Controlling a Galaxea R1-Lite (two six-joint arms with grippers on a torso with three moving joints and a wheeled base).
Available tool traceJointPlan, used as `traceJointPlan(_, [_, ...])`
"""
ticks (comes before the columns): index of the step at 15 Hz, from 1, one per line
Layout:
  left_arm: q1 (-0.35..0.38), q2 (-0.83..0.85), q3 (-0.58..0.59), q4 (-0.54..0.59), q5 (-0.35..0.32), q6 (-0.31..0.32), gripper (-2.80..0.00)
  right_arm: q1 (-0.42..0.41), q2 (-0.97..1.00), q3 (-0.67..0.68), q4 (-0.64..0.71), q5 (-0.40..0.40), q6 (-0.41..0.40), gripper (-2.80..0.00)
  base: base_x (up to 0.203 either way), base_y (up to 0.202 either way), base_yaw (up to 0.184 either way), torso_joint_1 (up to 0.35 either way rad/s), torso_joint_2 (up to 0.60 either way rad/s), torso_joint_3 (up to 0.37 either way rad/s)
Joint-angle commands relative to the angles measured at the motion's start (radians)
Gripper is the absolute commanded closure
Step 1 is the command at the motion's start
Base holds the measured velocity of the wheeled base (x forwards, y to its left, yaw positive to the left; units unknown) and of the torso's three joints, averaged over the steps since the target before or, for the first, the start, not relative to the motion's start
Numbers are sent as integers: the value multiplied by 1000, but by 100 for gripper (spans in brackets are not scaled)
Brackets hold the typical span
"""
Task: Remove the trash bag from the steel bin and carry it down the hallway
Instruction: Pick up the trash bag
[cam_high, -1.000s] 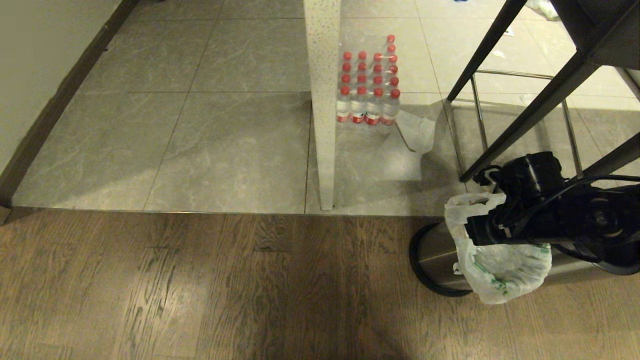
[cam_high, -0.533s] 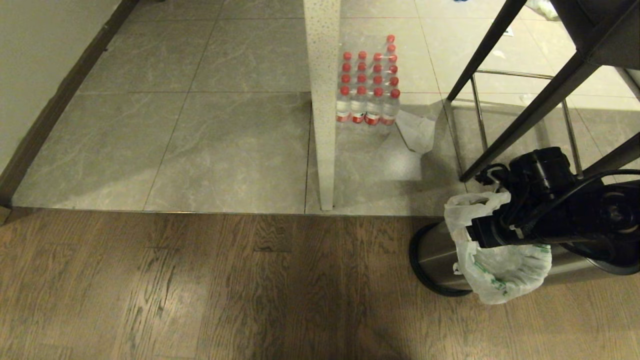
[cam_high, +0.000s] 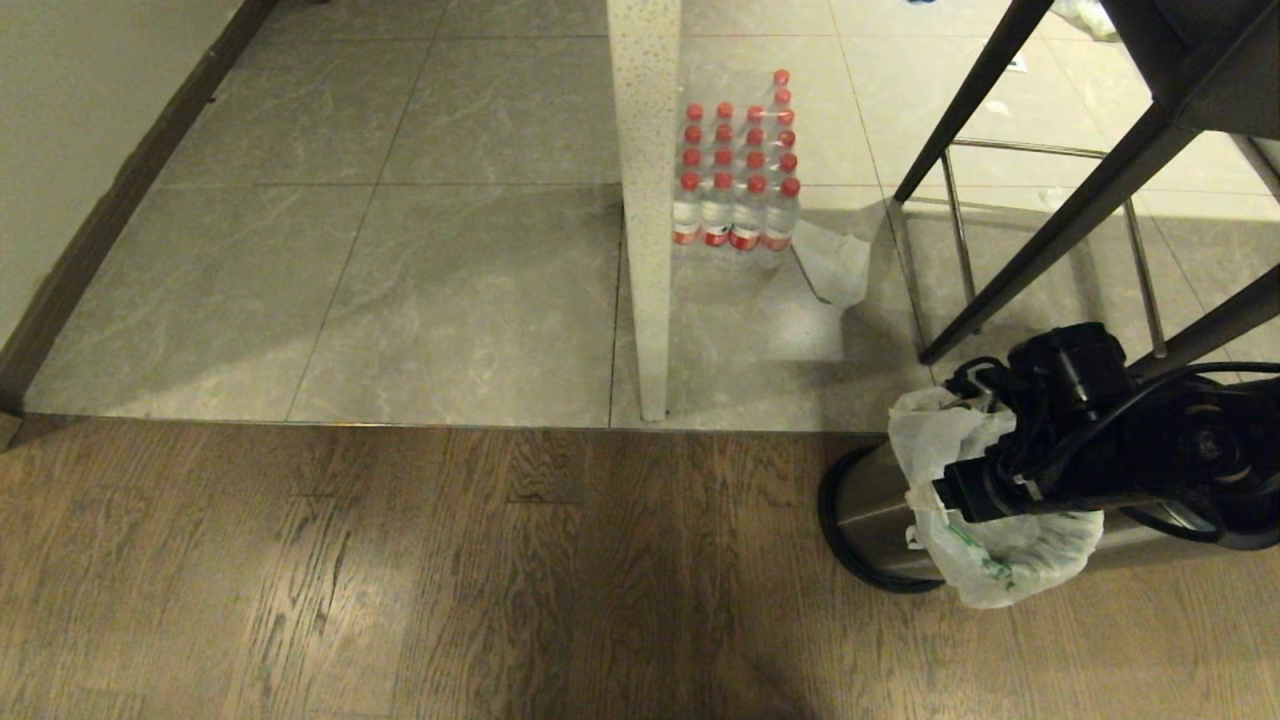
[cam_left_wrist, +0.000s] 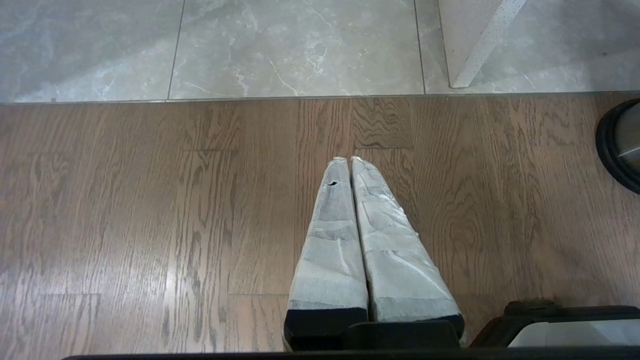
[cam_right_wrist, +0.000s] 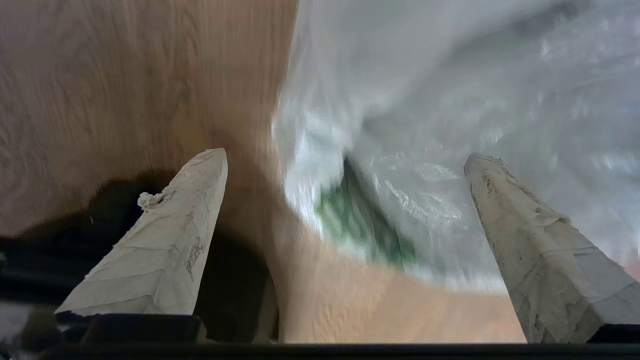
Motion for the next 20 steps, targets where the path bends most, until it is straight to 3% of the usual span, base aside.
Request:
traceJointPlan(1, [-1, 0, 0, -1, 0, 0, 0, -13, 68, -2, -32, 2, 0, -280, 0, 0, 0, 0, 0, 0])
traceJointPlan(4, [-1, 0, 0, 0, 0, 0, 0, -43, 148, -6, -117, 9, 8, -280, 0, 0, 0, 0, 0, 0])
traceJointPlan(8, [-1, 0, 0, -1, 0, 0, 0, -53, 191, -14, -195, 37, 88, -280, 0, 0, 0, 0, 0, 0])
traceJointPlan(14, [0, 0, 0, -1, 0, 0, 0, -50, 32, 13, -181, 40, 60, -280, 0, 0, 0, 0, 0, 0])
traceJointPlan(17, [-1, 0, 0, -1, 0, 0, 0, -49, -71, 62, -151, 33, -29, -280, 0, 0, 0, 0, 0, 0])
traceJointPlan(20, [-1, 0, 0, -1, 0, 0, 0, -19, -115, 66, -113, 30, -29, -280, 0, 0, 0, 0, 0, 0])
